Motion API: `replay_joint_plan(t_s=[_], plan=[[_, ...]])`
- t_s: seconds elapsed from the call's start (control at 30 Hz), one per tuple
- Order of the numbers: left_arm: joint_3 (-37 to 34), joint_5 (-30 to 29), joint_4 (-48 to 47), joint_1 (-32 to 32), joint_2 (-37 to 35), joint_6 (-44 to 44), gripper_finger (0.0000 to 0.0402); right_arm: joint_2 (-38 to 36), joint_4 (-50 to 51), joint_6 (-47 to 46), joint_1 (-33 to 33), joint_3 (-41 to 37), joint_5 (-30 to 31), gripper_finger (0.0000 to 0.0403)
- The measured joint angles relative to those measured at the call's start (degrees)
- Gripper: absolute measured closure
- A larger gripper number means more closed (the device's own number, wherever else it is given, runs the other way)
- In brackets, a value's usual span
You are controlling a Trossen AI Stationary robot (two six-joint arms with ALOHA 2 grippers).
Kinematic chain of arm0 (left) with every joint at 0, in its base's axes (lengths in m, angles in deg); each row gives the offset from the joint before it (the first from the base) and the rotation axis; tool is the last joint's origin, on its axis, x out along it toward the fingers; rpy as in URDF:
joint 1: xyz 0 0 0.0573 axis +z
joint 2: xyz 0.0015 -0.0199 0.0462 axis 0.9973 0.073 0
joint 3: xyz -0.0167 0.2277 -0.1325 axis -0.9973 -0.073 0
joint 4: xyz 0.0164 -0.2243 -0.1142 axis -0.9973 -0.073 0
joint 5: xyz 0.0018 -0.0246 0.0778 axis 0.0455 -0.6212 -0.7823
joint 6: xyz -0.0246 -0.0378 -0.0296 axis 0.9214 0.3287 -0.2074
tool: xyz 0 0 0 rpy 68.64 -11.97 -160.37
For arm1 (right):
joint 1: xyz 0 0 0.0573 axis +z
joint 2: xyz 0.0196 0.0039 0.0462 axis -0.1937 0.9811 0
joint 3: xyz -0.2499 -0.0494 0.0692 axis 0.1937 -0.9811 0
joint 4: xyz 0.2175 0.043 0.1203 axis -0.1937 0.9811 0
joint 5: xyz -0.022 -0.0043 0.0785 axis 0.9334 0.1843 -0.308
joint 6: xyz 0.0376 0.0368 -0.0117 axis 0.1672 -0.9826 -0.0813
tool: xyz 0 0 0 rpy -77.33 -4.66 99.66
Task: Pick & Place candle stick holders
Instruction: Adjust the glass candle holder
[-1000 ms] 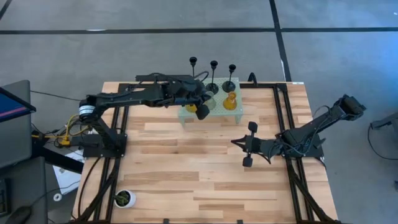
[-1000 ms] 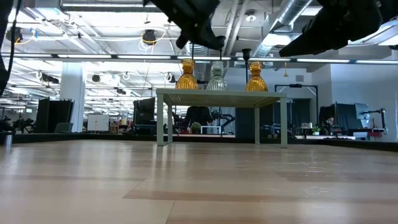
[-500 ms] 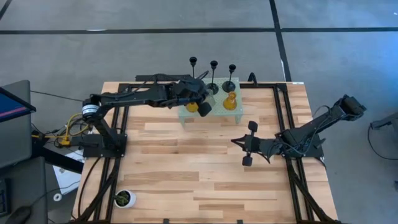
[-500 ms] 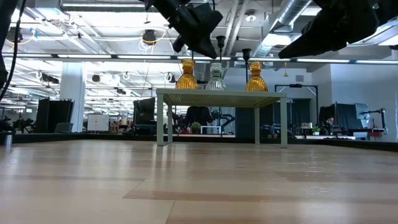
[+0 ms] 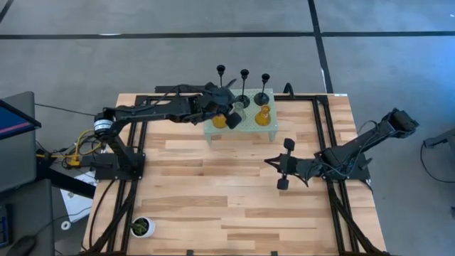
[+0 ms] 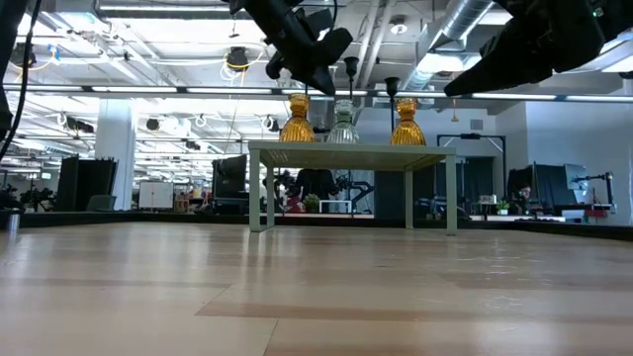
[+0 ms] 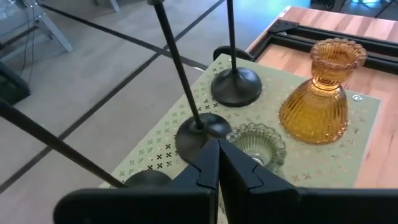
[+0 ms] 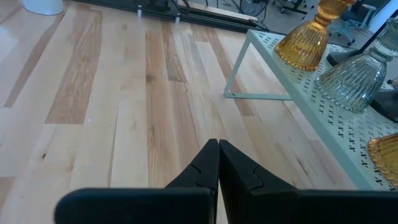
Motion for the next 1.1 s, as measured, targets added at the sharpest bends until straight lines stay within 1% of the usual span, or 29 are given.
replay_joint_plan(t_s=[0.2,0.3,0.43,0.63,0.97,1.1], plan=[[0.0,0.1,0.0,0.27,1.33,0.51,0.0399,0.0,0.15,0.0,0.0,0.0,0.0,0.0403],[-0.02,1.6,-0.12,0.25,1.73,0.64,0.0399,0.0,0.28,-0.01,0.0,0.0,0.0,0.0403],[-0.04,1.69,-0.32,0.23,2.14,0.67,0.0399,0.0,0.28,-0.01,0.0,0.0,0.0,0.0403],[-0.04,4.71,0.28,0.25,1.92,1.96,0.0399,0.0,0.28,0.0,0.0,0.0,0.0,0.0403],[-0.04,4.74,0.38,0.18,1.92,1.96,0.0399,0.0,0.28,0.0,0.0,0.0,0.0,0.0403],[-0.02,4.68,0.17,-0.57,0.74,1.32,0.0399,0.0,0.43,-0.32,-0.01,0.0,-0.04,0.0403]])
